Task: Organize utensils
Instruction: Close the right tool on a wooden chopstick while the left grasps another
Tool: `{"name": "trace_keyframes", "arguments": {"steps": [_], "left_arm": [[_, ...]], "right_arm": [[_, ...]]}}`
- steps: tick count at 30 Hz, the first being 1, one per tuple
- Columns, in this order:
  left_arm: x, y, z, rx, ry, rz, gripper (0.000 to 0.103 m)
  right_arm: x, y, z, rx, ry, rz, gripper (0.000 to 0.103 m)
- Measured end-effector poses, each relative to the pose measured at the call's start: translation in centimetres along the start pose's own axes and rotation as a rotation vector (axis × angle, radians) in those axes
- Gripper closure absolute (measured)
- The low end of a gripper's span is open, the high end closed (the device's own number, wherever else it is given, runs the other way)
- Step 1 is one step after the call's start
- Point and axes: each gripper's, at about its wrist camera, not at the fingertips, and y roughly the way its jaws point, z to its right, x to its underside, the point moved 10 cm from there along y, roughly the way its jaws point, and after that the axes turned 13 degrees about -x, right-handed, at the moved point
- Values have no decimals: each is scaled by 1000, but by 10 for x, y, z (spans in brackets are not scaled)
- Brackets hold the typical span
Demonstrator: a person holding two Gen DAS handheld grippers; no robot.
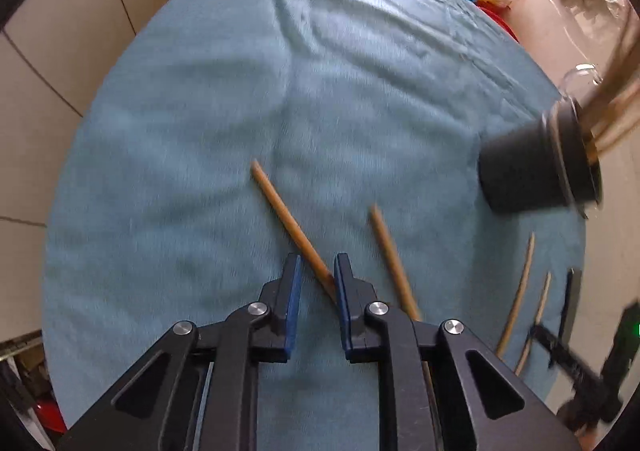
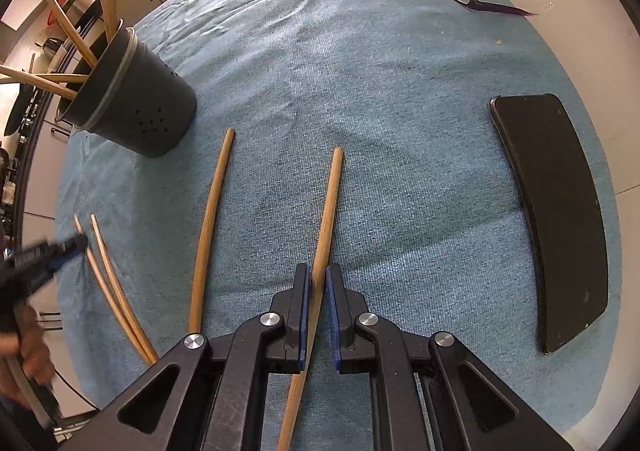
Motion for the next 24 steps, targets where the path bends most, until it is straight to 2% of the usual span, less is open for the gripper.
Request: {"name": "trace_keyframes", "arguments": {"steps": [3,8,10,11,15,17,24], "left_arm": [[13,-4,-3,0,-8,6,87],[12,-5,8,-12,1,22,83],[11,-6,10,-34,17,55,93],[11,-6,9,-32,13,66,94],[15,-15,7,52,-14,93,98],[16,-28,8,85,-17,131,98],[10,-95,7,154,-18,327,103]], "right_arm": [[-2,1,2,-19,13,-11,95],[-7,4,2,-14,17,-37,95],[-9,5,1,5,1,-43,95],[-9,4,0,8,-2,-42,95],[-12,4,-3,-25,-5,-35,96],[-15,-3,-10,-83,-1,-2,96],[-31,-47,-39,-126,-124,146,96]]}}
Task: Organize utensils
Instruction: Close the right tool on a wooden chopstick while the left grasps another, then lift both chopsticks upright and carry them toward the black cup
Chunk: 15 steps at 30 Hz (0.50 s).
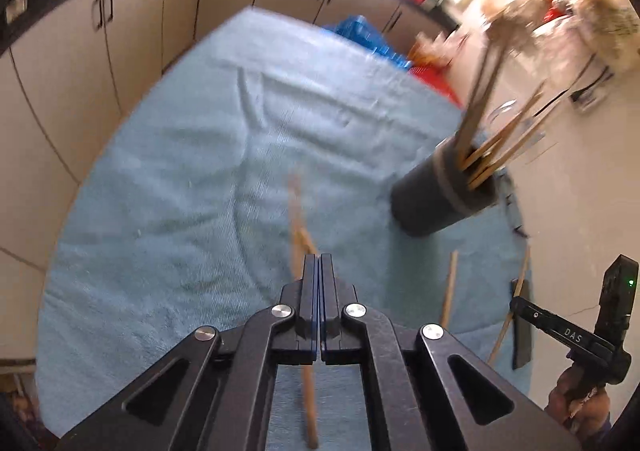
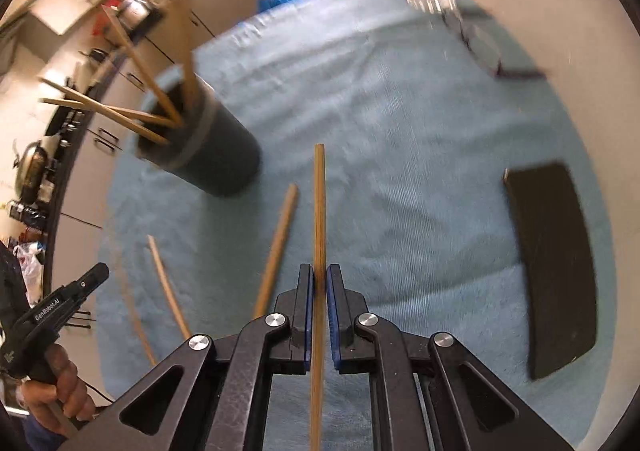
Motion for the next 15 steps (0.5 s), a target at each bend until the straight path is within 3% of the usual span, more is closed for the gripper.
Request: {"name": "trace_keyframes", "arguments": {"steps": [5,8,9,10,11,15], "left_arm": [[-19,-26,22,23,43,99,103],[-13,-11,23,3,32,15,102],[-9,0,21,-5,15,-50,92],[-4,9,18,-21,15,-100,74],[2,21,14,-42,15,-159,69],[16,51,7,-99,33,-251,68]], "right_arm": [[-15,-29,-26,-21,-103,107,96],[-16,-33,-32,-25,-130,119,96],[-15,-32,-33,-33,-125,114,96],[-15,-32,-33,-37,-121,109,96],[-14,-32,-31,-37,-117,106,96],[-9,-31,-33,-38,-113,102,96]]}}
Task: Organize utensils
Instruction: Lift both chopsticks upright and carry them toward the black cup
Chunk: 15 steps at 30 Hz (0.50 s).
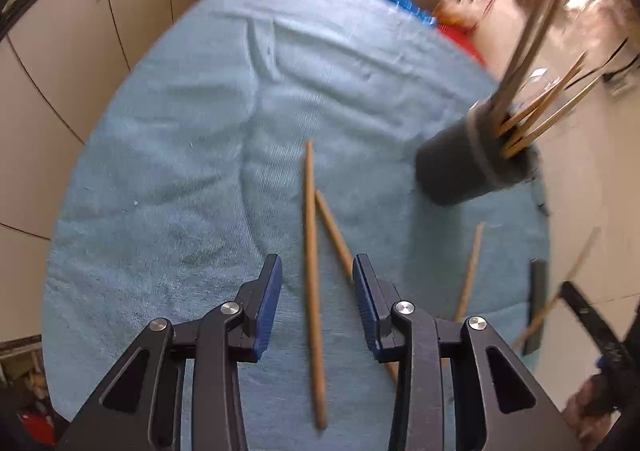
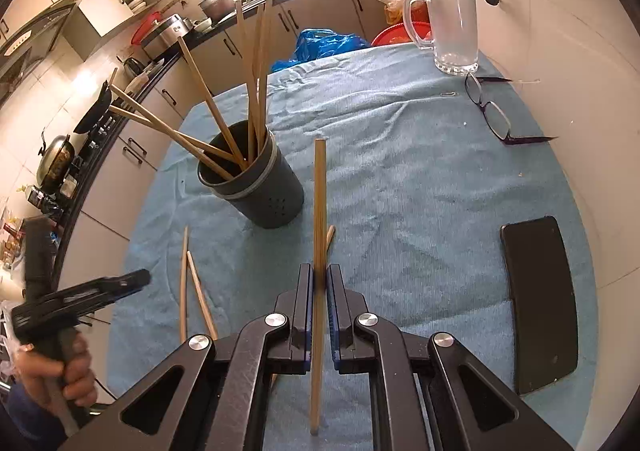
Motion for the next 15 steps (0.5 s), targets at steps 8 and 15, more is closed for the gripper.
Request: {"name": "trace_keyframes", "arguments": {"steps": [8,15], "left_arm": [[1,39,10,-97,89,-49,78],[-21,47,15,-148,130,17,97]], "right_arm": [[4,-13,16,13,33,19,96],[4,-22,22,25,42,32,96]]}}
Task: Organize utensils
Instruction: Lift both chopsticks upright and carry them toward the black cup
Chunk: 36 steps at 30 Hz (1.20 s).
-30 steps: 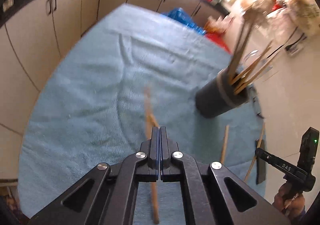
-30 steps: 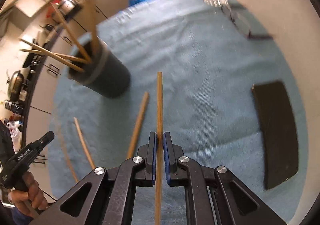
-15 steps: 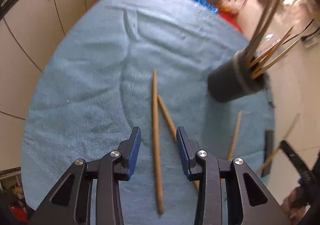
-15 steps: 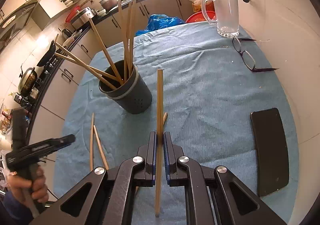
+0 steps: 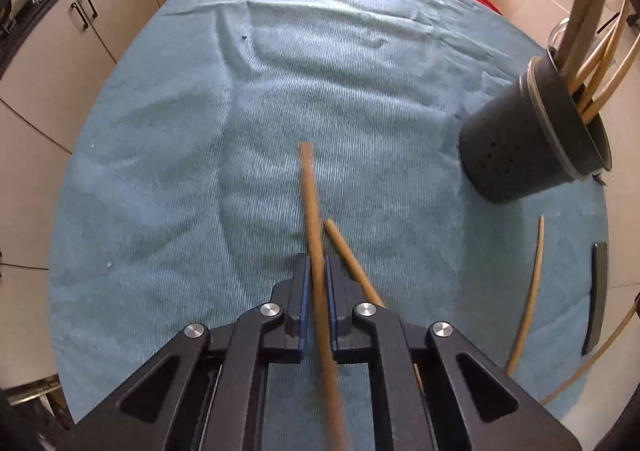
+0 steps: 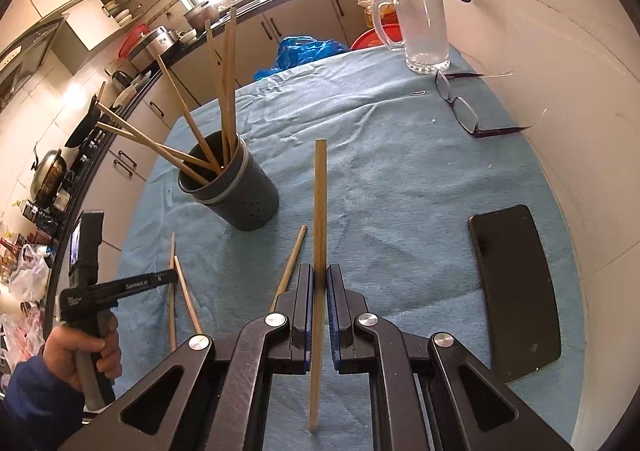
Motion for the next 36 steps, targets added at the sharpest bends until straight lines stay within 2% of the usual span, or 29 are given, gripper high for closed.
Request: {"name": "trace_keyframes", "arguments": {"steps": [3,5,11,17,23,36], "left_arm": [[3,-5,-2,24,-22,28,97],[4,-18,-8,70,-56,67,97],[7,-85,-29,163,-128,245,97],[12,-145,-32,185,-138,388,97],[16,-176,-35,189,-136,442,97],[10,-200,-31,191,-122,484,97]], "right_arm": [[0,-1,-1,0,1,5,96],[-1,-2,-3,-4,0,7,96],[-6,-5,-12,-27,-15,26,96],[-15,-13,-26,-62,-42,57,96],[-21,-19,-39,-86,-65,83,96],[-30,-32,-46,-112,-85,121,96]]}}
